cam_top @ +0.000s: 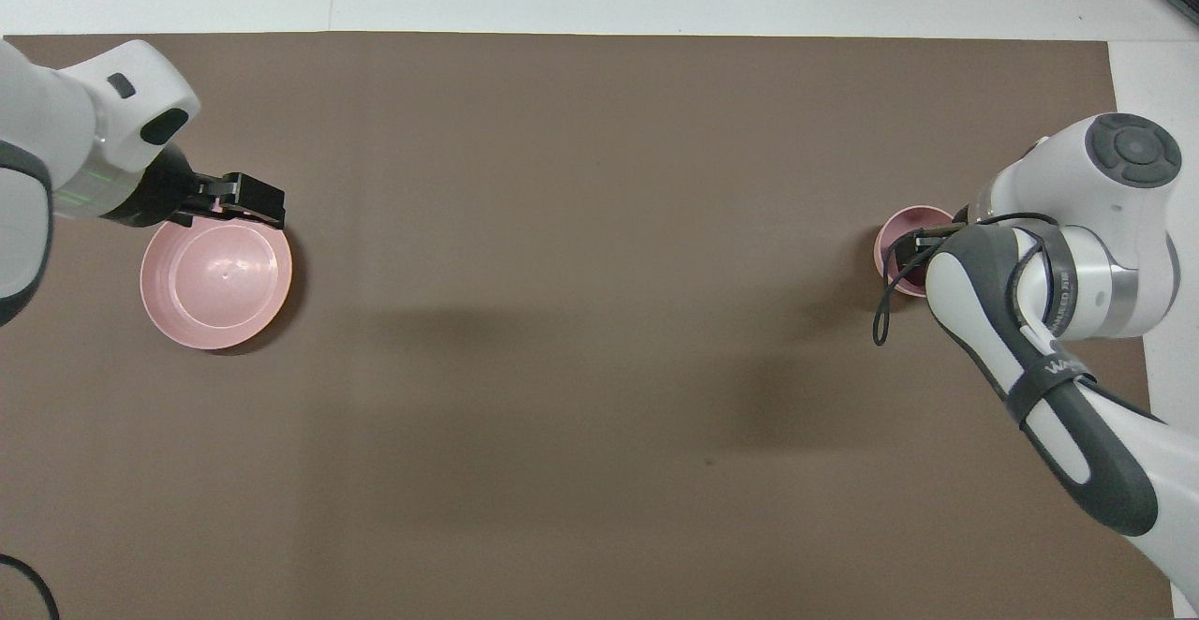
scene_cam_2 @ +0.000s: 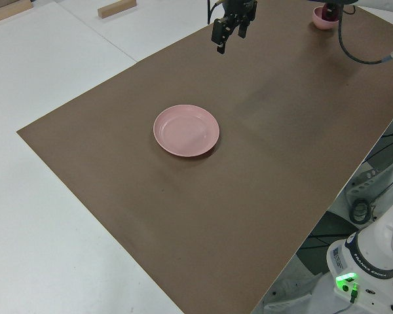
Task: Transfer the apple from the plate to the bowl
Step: 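Lower the apple into the pink bowl and open the right gripper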
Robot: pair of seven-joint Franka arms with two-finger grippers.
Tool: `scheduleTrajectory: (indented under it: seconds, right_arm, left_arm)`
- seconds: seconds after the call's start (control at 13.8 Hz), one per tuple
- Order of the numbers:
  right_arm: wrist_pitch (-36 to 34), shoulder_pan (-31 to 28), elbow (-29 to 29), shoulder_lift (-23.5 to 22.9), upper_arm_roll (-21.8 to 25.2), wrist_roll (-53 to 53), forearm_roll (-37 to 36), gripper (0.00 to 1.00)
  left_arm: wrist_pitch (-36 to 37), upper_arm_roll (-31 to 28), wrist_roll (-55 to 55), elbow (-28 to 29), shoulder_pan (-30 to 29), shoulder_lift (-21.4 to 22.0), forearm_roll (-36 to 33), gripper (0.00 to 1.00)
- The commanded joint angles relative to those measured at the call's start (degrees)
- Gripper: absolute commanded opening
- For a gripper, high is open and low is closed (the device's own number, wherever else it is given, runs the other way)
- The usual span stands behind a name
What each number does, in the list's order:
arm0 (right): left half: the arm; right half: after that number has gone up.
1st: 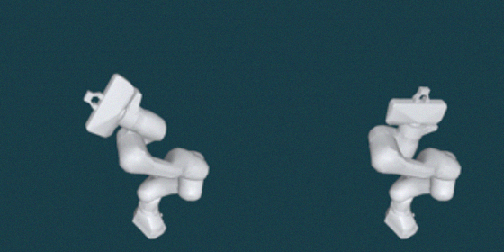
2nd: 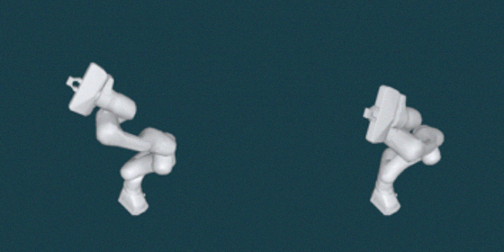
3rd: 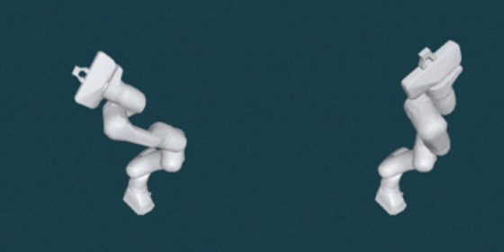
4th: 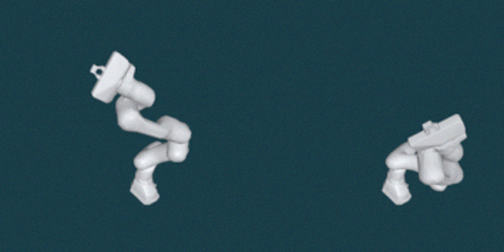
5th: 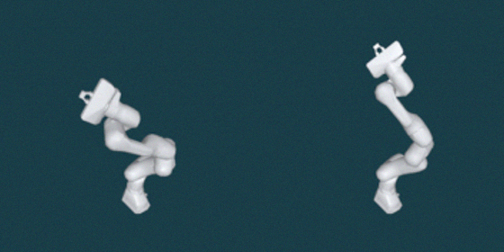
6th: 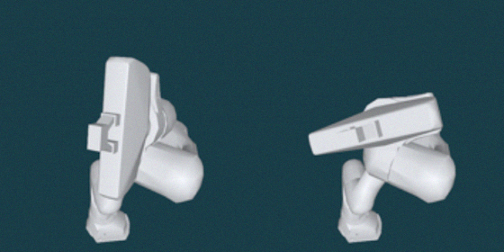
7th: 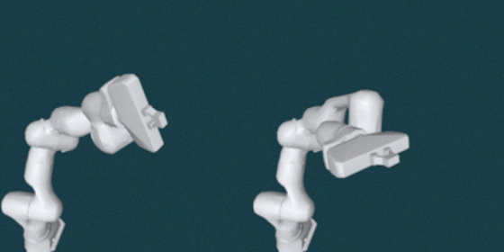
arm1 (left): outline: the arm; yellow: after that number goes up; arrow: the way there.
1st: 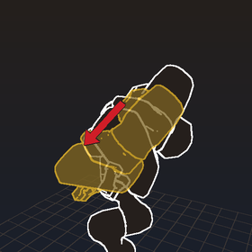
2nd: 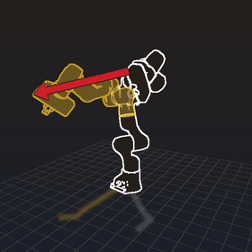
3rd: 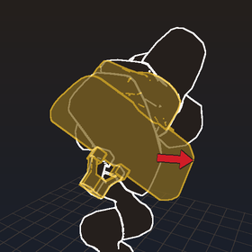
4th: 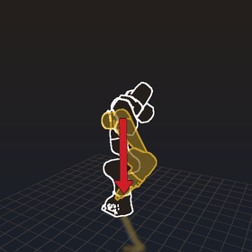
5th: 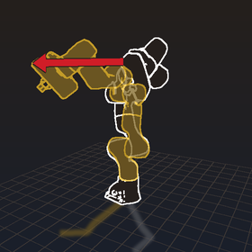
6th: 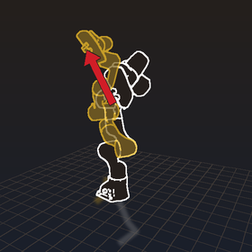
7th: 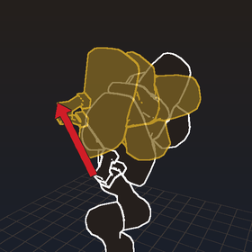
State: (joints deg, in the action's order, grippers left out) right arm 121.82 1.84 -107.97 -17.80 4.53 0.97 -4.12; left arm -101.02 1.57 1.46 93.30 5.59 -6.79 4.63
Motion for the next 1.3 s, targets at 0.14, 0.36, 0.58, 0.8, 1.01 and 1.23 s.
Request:
scheduleTrajectory:
  seconds: [0.14,0.36,0.58,0.8,1.01,1.23]
  right_arm:
    - [1.7,-0.5,-0.6,-0.3,-0.5,0.4,-0.3,0.66]
    - [1.7,-0.3,-0.6,-0.3,-0.5,0.3,-0.2,1.0]
    - [0.8,0.3,0.9,-0.8,-0.5,0.1,-0.2,1.0]
    - [-2.4,0.4,4.2,0.9,-0.5,0.1,-0.1,1.0]
    - [-6.7,0.4,7.2,5.2,-0.5,0.1,-0.3,1.0]
    - [-15.1,0.4,11.2,9.3,-0.6,0.2,-0.7,1.0]
  left_arm:
    - [9.0,-2.2,5.0,0.6,-0.8,7.5,-1.7,1.0]
    - [13.6,-3.2,4.8,0.5,-0.8,10.1,-2.3,1.0]
    - [18.3,-3.2,4.8,0.4,-0.8,10.6,-3.3,1.0]
    - [18.8,-3.3,4.8,0.3,-0.8,10.7,-4.3,1.0]
    - [18.6,-3.3,4.9,0.3,-1.6,10.7,-4.2,1.0]
    - [18.7,-3.3,4.8,0.3,-1.6,10.7,-4.1,1.0]
